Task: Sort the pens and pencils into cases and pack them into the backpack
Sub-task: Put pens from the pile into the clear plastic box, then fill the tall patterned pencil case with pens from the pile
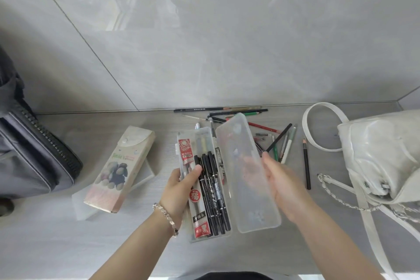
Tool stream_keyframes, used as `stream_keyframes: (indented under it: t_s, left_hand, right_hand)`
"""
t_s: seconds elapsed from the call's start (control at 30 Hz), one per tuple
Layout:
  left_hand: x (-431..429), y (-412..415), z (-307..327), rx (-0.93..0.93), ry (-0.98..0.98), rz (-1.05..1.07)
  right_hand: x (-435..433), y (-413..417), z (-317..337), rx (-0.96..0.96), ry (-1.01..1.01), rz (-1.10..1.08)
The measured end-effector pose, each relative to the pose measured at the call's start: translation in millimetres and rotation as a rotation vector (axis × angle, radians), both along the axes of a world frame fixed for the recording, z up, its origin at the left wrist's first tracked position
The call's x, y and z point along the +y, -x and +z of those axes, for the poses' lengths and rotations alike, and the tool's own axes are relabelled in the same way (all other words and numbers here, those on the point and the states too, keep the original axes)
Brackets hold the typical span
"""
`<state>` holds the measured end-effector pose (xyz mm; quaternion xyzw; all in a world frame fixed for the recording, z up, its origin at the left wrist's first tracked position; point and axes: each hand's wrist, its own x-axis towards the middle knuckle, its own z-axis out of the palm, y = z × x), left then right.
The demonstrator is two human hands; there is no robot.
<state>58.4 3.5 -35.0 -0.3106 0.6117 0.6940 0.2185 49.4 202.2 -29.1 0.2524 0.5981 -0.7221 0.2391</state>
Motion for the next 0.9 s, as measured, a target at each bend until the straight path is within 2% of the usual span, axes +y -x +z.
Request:
stream_keyframes:
  t_s: [0.1,0.2,0.23,0.3,0.5,0.63,0.7,0.77,0.9]
  left_hand:
    - [1.0,0.1,-2.1,0.064,0.058,-0.036]
    - [4.8,-1.5,5.5,0.069,-0.098,-0.109]
    - [5.3,-2.6,7.0,0.097,-0.139,-0.136]
    - [6.7,-5.1,6.7,0.145,-0.103,-0.156]
    - [-2.2,-9.7,3.2,0.181,0.100,-0.095]
    - [-4.7,-11.8,11.0,0.250,0.166,-0.178]
    - [-11.0,-10.5,13.3,0.267,0.295,-0.280]
    - [-23.5,-3.3,12.8,0.265,0.520,-0.368]
    - [-75.1,14.9,2.9,0.277,1.304,-0.422]
  right_hand:
    - [-17.8,-8.6,24.2,0.252,-0.178,0.240]
    - [-42.3,-19.8,31.1,0.399,-0.352,0.523]
    - [-50.3,-23.6,28.2,0.437,-0.394,0.554]
    - [-59.7,-28.8,19.9,0.485,-0.424,0.504]
    - [-51.7,-23.7,4.4,0.245,-0.259,0.311]
    - [-47.8,-18.0,7.2,0.193,-0.214,0.304]
    - [-49.6,-16.5,8.6,0.133,-0.164,0.273]
    - [-53.7,-15.6,5.8,0.083,-0.127,0.241]
    - [-71.3,-8.8,-1.8,0.043,-0.162,0.213]
